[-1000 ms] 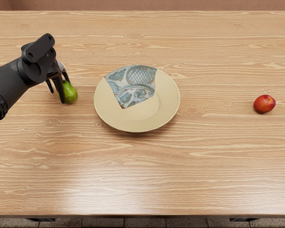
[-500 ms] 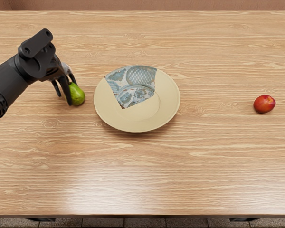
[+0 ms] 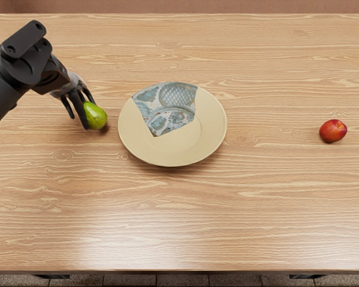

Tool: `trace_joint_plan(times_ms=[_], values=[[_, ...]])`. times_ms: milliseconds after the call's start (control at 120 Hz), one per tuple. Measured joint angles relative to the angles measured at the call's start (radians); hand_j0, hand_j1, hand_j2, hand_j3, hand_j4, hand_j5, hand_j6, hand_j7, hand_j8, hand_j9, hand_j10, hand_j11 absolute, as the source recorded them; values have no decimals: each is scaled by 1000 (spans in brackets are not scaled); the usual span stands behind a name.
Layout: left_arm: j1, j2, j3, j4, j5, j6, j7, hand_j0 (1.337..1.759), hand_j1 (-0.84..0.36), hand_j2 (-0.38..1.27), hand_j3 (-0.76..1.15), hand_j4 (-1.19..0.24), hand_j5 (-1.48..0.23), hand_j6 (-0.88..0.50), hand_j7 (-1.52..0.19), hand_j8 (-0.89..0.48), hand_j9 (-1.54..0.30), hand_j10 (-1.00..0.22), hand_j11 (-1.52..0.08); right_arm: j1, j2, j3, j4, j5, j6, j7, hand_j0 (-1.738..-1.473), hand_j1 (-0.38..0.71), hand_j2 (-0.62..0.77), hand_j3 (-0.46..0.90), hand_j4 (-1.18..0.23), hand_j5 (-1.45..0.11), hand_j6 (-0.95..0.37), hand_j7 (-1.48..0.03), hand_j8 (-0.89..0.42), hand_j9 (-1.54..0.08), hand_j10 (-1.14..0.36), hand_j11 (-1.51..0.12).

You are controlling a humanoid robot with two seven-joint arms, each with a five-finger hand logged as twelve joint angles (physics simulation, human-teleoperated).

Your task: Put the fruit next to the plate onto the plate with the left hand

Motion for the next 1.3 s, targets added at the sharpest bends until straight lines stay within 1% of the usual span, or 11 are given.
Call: trace_joint_plan(times_ms=[100, 275, 567, 600, 683, 758, 858, 917, 958, 1158, 1300], values=[[-15, 26, 0, 0, -26, -1, 0, 1653, -271, 404, 0, -411, -1128, -387, -1120, -620, -1117, -829, -1120, 1, 0, 0, 0, 0, 0, 0, -1658, -349, 0, 0, 0, 0, -1, 0, -1, 0, -1, 0], [-48, 55, -2, 0, -81, -2, 1, 1653, -340, 622, 0, -421, -1143, -383, -1135, -662, -1129, -837, -1133, 1, 0, 0, 0, 0, 0, 0, -1658, -349, 0, 0, 0, 0, -1, 0, -1, 0, 0, 0], [-78, 57, -3, 0, -155, -2, 1, 1654, -380, 721, 0, -465, -1145, -422, -1146, -729, -1144, -849, -1147, 1, 0, 0, 0, 0, 0, 0, -1658, -349, 0, 0, 0, 0, -1, 0, -1, 0, 0, 0], [-80, 57, -4, 0, -164, -3, 2, 1654, -409, 831, 0, -470, -1146, -423, -1148, -748, -1147, -850, -1151, 1, 0, 0, 0, 0, 0, 0, -1658, -349, 0, 0, 0, 0, -1, 0, -1, 0, 0, 0], [-86, 56, -7, 0, -181, -5, 2, 1651, -410, 795, 0, -453, -1157, -418, -1157, -754, -1159, -850, -1163, 1, 0, 0, 0, 0, 0, 0, -1658, -349, 0, 0, 0, 0, -1, 0, -1, 0, 0, 0], [-96, 55, -8, 0, -202, -5, 4, 1650, -419, 861, 0, -474, -1164, -428, -1163, -773, -1166, -850, -1170, 1, 0, -1, 0, 0, 0, 0, -1658, -349, 0, 0, 0, 0, -1, 0, 0, 0, 0, 0], [-98, 54, -13, 0, -217, -4, 6, 1650, -388, 767, 0, -485, -1167, -450, -1167, -797, -1170, -852, -1174, 1, 0, -1, 0, 0, 0, 0, -1658, -349, 0, 0, 0, 0, -1, 0, 0, 0, 0, 0], [-99, 53, -23, 0, -222, -3, 7, 1650, -382, 806, 0, -528, -1171, -459, -1167, -811, -1170, -853, -1175, 1, 0, -1, 0, 0, 1, 0, -1658, -349, 0, 0, 0, 0, -1, 0, 0, 0, 0, 0], [-102, 50, -27, 0, -223, -4, 8, 1651, -362, 740, 0, -531, -1176, -462, -1166, -820, -1169, -854, -1174, 1, 0, -1, 0, 0, 2, 0, -1658, -349, 0, 0, 0, 0, -1, 0, 0, 0, 0, 0], [-125, 44, -61, -1, -227, -4, 14, 1652, -351, 764, 0, -570, -1173, -512, -1163, -849, -1167, -858, -1171, 2, 0, -2, 0, 0, 3, 0, -1658, -349, 0, 0, 0, 0, -1, 0, 0, 0, 0, 0], [-133, 28, -95, -2, -226, -3, 20, 1653, -325, 704, 0, -589, -1168, -526, -1160, -856, -1163, -860, -1167, 4, 0, -2, 0, 0, 3, 0, -1658, -349, 0, 0, 0, 0, -1, 0, 0, 0, 0, 0]])
